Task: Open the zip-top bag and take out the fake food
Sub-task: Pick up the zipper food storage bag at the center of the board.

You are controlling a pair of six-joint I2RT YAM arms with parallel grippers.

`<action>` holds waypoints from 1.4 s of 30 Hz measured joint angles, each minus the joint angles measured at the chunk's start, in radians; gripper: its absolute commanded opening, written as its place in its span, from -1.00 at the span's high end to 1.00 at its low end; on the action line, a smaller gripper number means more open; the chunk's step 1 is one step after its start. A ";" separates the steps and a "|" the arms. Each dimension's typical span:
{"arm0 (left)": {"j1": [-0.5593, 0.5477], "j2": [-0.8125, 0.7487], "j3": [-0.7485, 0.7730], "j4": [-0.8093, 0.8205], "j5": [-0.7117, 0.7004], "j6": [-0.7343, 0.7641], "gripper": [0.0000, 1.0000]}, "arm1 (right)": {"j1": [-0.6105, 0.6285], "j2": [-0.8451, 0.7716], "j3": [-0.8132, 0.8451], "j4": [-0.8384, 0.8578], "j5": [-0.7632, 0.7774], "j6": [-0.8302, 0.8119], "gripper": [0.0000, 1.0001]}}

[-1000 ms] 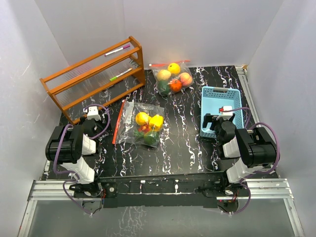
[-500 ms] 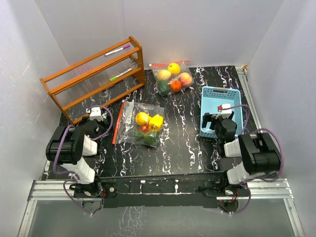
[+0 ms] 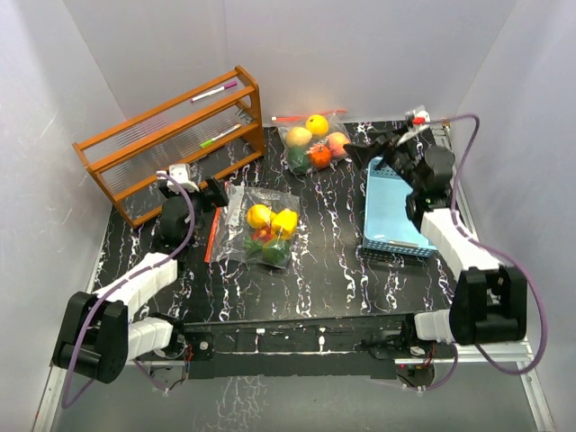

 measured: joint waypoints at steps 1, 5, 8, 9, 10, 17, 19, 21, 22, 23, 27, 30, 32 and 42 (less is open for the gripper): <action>0.000 0.003 0.030 -0.030 -0.004 -0.042 -0.95 | 0.000 0.045 0.071 -0.034 -0.050 0.048 -0.97; 0.001 0.056 0.060 -0.106 -0.039 -0.228 -0.94 | 0.034 0.147 0.169 -0.094 -0.122 0.169 -0.97; 0.005 0.139 0.069 -0.188 -0.034 -0.286 -0.93 | 0.068 0.183 0.169 -0.156 -0.129 0.231 -0.94; 0.006 0.159 0.076 -0.212 -0.031 -0.297 -0.92 | 0.074 0.197 0.169 -0.165 -0.139 0.246 -0.86; 0.008 0.182 0.089 -0.239 -0.026 -0.311 -0.92 | 0.077 0.215 0.169 -0.169 -0.153 0.259 -0.80; 0.054 0.308 0.132 -0.264 0.095 -0.382 -0.81 | 0.077 0.301 0.169 -0.196 -0.232 0.322 -0.27; 0.074 0.356 0.132 -0.246 0.138 -0.404 -0.64 | 0.077 0.301 0.169 -0.192 -0.241 0.322 -0.27; 0.090 0.401 0.125 -0.220 0.183 -0.425 -0.37 | 0.077 0.301 0.169 -0.196 -0.247 0.318 -0.29; 0.097 0.418 0.117 -0.203 0.206 -0.434 -0.25 | 0.077 0.301 0.169 -0.200 -0.247 0.316 -0.39; 0.103 0.427 0.106 -0.174 0.226 -0.442 -0.15 | 0.077 0.299 0.169 -0.202 -0.246 0.314 -0.55; 0.110 0.415 0.061 -0.103 0.310 -0.459 0.62 | 0.078 0.254 0.146 -0.220 -0.214 0.291 -0.92; 0.110 0.394 0.032 -0.060 0.367 -0.475 1.00 | 0.087 0.209 0.145 -0.251 -0.159 0.244 -0.96; 0.110 0.389 0.027 -0.020 0.414 -0.486 1.00 | 0.098 0.184 0.146 -0.280 -0.123 0.211 -0.96; 0.110 0.506 0.137 0.243 0.730 -0.634 1.00 | 0.037 0.260 0.155 -0.309 -0.197 0.211 -0.09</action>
